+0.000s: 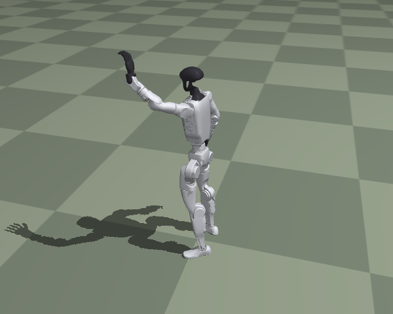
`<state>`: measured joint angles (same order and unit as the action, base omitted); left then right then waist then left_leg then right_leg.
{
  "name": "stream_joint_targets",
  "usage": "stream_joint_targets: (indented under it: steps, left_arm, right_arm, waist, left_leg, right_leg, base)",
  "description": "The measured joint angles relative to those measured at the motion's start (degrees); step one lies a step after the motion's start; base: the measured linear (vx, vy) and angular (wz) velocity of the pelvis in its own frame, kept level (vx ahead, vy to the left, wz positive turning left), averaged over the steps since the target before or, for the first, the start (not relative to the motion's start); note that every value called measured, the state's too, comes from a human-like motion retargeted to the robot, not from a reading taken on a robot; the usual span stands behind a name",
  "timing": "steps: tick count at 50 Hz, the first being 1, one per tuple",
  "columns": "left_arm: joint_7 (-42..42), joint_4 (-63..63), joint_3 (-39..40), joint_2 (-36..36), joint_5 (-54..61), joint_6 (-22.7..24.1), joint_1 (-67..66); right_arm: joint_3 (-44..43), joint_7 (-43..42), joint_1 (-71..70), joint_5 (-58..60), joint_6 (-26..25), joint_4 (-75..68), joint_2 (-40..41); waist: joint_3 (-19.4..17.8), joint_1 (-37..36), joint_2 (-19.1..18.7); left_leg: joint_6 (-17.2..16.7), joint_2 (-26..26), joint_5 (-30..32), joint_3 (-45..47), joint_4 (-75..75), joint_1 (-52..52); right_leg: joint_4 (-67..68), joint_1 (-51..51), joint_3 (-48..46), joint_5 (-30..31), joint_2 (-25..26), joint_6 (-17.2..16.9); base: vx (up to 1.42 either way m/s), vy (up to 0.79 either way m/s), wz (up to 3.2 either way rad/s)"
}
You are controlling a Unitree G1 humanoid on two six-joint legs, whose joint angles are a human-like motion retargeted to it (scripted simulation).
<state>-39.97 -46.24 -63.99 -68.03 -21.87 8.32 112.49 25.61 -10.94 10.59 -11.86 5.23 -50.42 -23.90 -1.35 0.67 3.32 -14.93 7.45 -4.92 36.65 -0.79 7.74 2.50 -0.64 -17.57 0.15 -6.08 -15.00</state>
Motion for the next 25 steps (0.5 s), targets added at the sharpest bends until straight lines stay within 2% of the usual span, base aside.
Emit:
stream_joint_targets:
  steps: [5,8,16,20,25]
  left_arm:
    - [-2.4,-6.1,8.4,1.4,7.7,-2.7,-0.4]
    - [-2.2,-4.3,9.6,3.6,10.4,-2.1,-1.2]
    - [1.5,15.2,-0.5,7.2,11.0,3.6,-4.4]
    - [4.0,23.1,-6.1,4.2,5.9,5.5,-4.9]
    - [2.5,20.0,-7.5,-1.4,-0.6,4.1,-4.9]
  right_arm:
    - [-3.0,0.3,-1.7,1.7,-1.4,-3.4,-2.4]
    - [-4.4,0.3,-3.0,1.0,-2.4,-6.5,-3.6]
    - [-6.0,0.3,-6.7,-3.9,-3.6,-12.0,-5.2]
    - [-7.0,0.7,-7.7,-4.1,-2.6,-10.9,-5.8]
    - [-7.9,0.7,-8.2,-3.6,-0.9,-8.1,-6.5]
  waist:
    - [-0.2,-0.3,0.1]
    - [-0.2,-0.7,0.3]
    - [-0.2,-1.7,1.9]
    - [-0.5,-2.0,2.3]
    - [-0.9,-2.0,2.0]
  left_leg:
    - [0.0,0.3,0.0,0.9,-0.1,0.3]
    - [0.2,0.2,-0.1,0.5,-0.1,0.3]
    - [0.6,-0.8,-0.2,-1.7,-0.1,-0.1]
    - [0.4,-0.9,-0.2,-1.9,0.0,-0.2]
    - [0.1,-0.6,-0.1,-1.3,0.0,-0.2]
  right_leg:
    - [0.1,0.3,0.8,0.2,0.5,0.0]
    - [0.2,0.1,0.4,0.1,0.3,0.0]
    - [0.2,-0.8,-1.4,-0.3,-1.2,0.0]
    - [0.1,-0.9,-1.7,-0.2,-1.3,0.0]
    - [0.0,-0.6,-1.3,0.2,-0.8,0.0]
  base:
    - [-0.01,-0.01,-0.1]
    - [0.0,0.0,0.0]
    - [0.0,0.04,0.22]
    - [0.0,0.0,0.0]
    - [0.0,0.0,0.0]
